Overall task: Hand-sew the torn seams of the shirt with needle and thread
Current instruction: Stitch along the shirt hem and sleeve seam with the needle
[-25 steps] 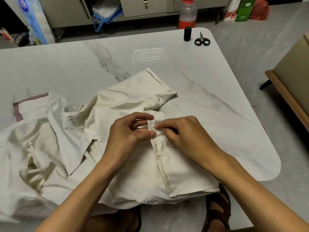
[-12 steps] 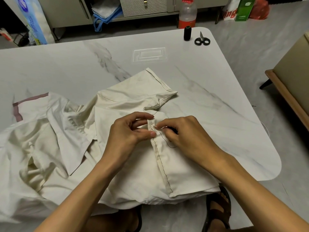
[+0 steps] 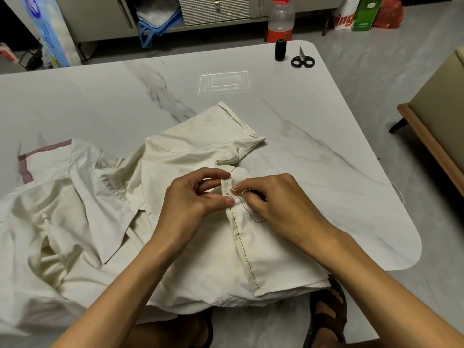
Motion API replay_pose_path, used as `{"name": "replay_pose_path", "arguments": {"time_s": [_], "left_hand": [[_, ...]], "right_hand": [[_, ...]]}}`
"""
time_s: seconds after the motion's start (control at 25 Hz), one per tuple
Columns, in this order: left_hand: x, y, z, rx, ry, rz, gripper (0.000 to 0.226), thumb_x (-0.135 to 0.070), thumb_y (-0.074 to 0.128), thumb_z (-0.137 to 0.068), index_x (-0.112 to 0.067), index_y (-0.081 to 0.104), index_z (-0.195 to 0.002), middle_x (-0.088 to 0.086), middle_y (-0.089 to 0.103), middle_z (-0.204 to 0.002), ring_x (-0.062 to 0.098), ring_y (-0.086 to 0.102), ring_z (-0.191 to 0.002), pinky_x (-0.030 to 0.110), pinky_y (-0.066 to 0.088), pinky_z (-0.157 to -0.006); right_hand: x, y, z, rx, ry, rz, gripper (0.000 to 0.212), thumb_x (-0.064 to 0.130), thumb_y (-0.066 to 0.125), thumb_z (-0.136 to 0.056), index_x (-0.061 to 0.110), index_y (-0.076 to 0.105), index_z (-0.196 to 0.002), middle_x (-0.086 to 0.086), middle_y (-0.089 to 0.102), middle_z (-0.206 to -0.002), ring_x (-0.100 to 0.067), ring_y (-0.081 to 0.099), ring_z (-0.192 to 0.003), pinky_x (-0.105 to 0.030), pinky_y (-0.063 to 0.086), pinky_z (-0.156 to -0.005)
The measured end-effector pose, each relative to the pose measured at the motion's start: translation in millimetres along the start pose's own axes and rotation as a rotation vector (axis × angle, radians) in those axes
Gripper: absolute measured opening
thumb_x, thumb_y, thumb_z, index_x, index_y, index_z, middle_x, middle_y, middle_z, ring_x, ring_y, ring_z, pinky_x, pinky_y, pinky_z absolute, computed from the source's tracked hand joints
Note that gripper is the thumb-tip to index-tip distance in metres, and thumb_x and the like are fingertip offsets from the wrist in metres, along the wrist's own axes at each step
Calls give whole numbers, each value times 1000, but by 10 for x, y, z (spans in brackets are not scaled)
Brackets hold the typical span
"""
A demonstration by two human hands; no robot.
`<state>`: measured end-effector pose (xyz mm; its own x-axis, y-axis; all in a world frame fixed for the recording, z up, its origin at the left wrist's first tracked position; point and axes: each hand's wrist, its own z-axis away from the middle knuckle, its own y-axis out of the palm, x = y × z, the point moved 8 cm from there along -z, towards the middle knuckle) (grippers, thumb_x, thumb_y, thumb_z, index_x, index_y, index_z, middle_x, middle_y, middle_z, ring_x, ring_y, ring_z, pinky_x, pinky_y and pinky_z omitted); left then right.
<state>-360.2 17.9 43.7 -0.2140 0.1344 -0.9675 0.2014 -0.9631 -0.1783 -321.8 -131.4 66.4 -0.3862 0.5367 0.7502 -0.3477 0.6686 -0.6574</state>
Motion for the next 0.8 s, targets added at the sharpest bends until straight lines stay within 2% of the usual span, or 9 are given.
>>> {"name": "replay_pose_path", "arguments": {"time_s": [0.12,0.2,0.4,0.6,0.8], "left_hand": [[-12,12,0,10,5,-1,45,5,87,-65,-13,73,-105,1,77,-102,20,76,-88,37,57,-92],[-11,16,-2,18,6,3,45,6,86,-66,-13,73,-105,1,77,-102,19,76,-90,36,57,-91],[-25,39,4,38,16,-20,45,10,84,-67,-12,72,-104,-3,77,-102,15,75,-91,31,59,-87],[-66,80,19,49,47,-115,44,11,84,-68,-15,73,-102,-8,77,-102,13,75,-88,33,60,-85],[-141,142,26,12,88,-241,46,9,85,-65,-19,75,-100,-12,77,-97,2,74,-84,29,59,-83]], "right_hand": [[0,10,-6,3,-3,2,25,14,57,-92,23,77,-102,8,68,-68,0,48,-59,-14,37,-62],[6,12,-5,3,-6,5,26,12,56,-91,24,77,-101,6,70,-72,-4,50,-64,-23,41,-65],[7,23,-13,17,-26,71,25,9,56,-90,19,77,-98,-3,73,-77,-19,62,-74,-38,47,-73],[25,65,-17,42,-113,218,20,12,54,-92,16,74,-95,-7,73,-85,-30,64,-83,-43,49,-73],[7,125,-43,77,-107,355,24,7,57,-87,23,69,-99,-4,72,-91,-28,65,-88,-43,51,-72]]}}
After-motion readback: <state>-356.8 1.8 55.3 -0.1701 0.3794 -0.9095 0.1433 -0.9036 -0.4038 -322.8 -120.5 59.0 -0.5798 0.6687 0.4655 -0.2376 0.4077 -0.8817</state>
